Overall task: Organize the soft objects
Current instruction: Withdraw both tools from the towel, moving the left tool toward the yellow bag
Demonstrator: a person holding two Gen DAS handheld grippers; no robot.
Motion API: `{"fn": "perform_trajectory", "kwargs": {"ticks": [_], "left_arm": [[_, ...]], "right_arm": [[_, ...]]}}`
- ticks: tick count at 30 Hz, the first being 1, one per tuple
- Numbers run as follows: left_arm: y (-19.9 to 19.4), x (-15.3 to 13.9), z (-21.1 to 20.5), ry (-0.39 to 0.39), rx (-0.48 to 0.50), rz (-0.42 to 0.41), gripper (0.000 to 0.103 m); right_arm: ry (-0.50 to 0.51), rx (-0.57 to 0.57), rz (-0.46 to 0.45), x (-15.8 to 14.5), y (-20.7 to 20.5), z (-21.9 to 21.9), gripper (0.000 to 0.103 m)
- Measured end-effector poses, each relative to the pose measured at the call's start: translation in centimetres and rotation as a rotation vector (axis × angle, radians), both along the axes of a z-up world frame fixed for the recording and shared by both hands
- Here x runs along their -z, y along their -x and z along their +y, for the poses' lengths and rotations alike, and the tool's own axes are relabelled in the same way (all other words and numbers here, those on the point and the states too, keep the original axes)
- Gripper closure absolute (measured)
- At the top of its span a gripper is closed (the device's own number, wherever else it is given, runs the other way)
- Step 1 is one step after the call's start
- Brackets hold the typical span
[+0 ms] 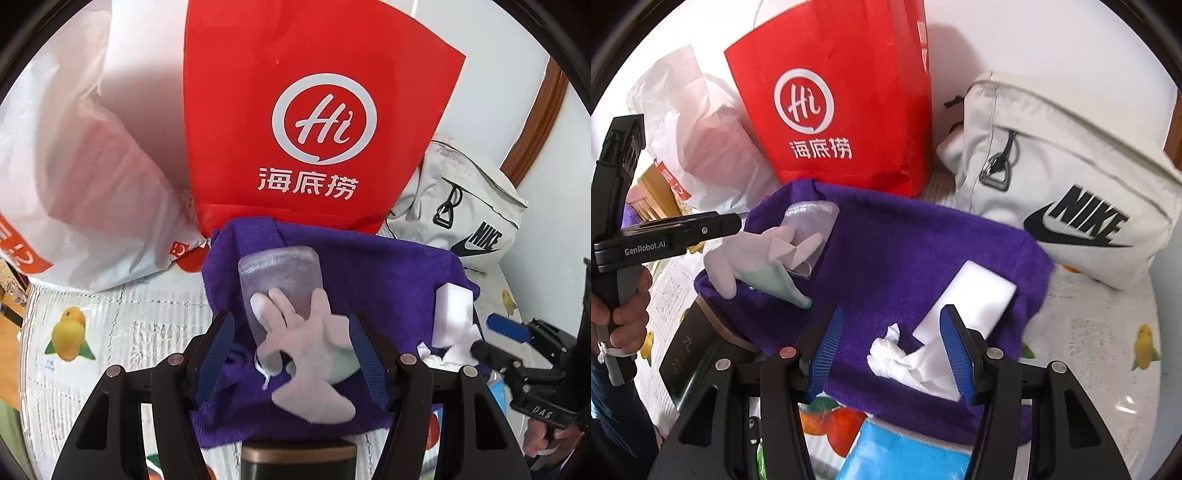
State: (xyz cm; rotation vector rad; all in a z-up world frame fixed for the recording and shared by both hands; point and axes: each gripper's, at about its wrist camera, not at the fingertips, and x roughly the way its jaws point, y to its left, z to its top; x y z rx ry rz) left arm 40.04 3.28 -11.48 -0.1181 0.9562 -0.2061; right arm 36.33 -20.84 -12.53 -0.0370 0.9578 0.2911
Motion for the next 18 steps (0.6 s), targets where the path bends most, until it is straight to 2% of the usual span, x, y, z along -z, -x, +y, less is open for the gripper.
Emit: {"fn": "perform_trajectory", "kwargs": {"ticks": [10,18], "left_arm": [[6.3,-2.9,-0.5,-0.051,0.021,-0.028,0.04],[13.5,-2.3,0.7,-0.052,-0.015,0.013,0.04]], "right_arm": [[-0.063,0.026,-0.056,-3.8,5.5,-0.8,0.049],[-0.091,0.009,-0.067,-4.2,11.2,-0.2,0.049]]}}
